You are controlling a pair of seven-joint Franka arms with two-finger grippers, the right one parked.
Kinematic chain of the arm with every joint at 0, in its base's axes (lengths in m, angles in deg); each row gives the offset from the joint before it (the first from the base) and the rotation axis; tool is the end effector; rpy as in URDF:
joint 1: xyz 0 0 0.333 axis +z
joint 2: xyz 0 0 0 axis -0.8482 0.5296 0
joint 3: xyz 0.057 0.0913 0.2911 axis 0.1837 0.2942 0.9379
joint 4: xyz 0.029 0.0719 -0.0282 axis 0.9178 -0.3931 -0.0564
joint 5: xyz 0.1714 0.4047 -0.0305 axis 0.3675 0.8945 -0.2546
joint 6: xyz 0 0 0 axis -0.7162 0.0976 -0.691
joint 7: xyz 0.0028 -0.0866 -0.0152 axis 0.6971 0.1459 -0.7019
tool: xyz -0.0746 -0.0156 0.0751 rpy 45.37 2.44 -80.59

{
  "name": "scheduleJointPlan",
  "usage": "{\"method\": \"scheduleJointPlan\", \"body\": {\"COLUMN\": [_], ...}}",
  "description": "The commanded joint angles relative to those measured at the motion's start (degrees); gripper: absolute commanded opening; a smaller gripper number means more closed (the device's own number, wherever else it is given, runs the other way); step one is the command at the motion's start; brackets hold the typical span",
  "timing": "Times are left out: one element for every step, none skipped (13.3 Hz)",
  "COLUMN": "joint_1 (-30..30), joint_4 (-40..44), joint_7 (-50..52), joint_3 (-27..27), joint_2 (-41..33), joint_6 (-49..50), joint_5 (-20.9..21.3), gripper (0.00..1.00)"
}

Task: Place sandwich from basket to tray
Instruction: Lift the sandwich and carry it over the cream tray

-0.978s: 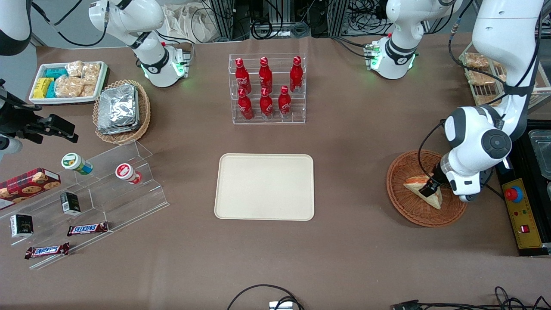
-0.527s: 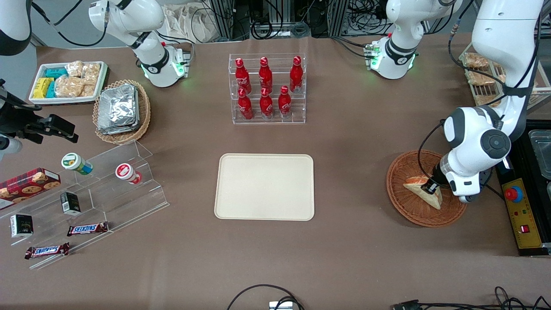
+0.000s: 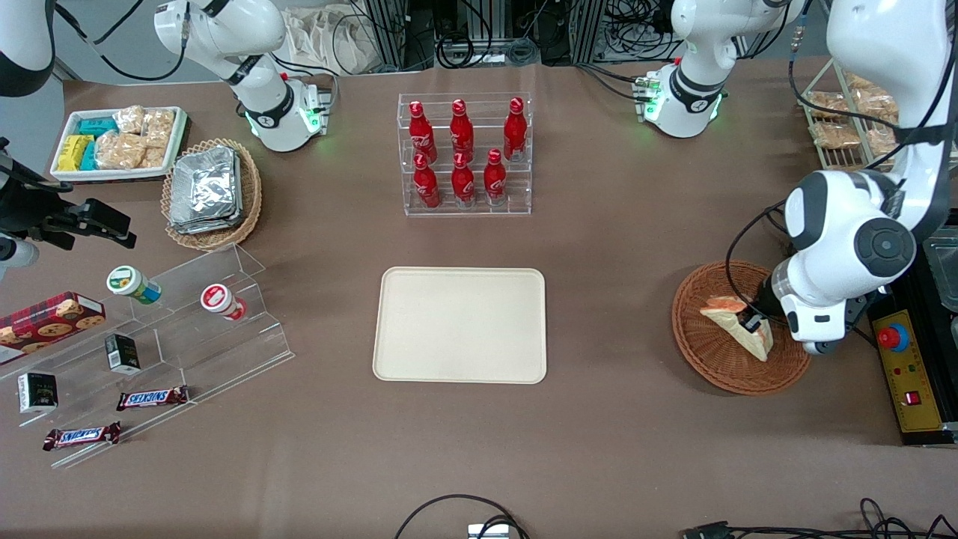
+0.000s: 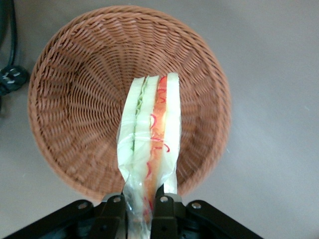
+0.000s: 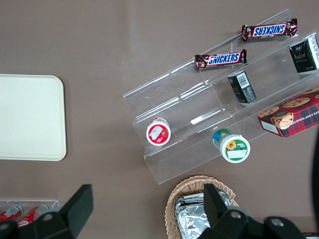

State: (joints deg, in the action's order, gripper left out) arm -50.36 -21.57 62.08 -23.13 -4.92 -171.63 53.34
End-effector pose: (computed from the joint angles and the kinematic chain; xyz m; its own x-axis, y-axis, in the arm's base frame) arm 0.6479 -0.0587 0.3430 0.7219 0.6899 -0.0538 0.6863 -0.7238 -0.0714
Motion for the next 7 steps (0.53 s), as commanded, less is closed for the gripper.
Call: {"method": "scheduleJointPlan", "body": {"joint_1": [-0.27,-0.97,-2.11,-4.56,-7.10,-9.57,-12.11], "joint_4": [11.34,13.99,16.10,18.04,20.06,22.34,24.10], "joint_7": [-0.16,-0.08,0.01,-0.07,0.01,0.10,0.01], "joint_3": [-5.19,-6.87,-7.67,-7.94,-7.86,-7.85,-7.85], "joint_2": [1.58,2.02,2.90,4.21,6.05,8.33,11.05], "joint_6": [11.00,12.60,12.96,12.96,12.96,13.05,12.97], "joint_5": [0.02,0.01,0.01,0.01,0.01,0.01,-0.07], "gripper": [0.00,0.00,0.00,0.00,0.00,0.00,0.00]}}
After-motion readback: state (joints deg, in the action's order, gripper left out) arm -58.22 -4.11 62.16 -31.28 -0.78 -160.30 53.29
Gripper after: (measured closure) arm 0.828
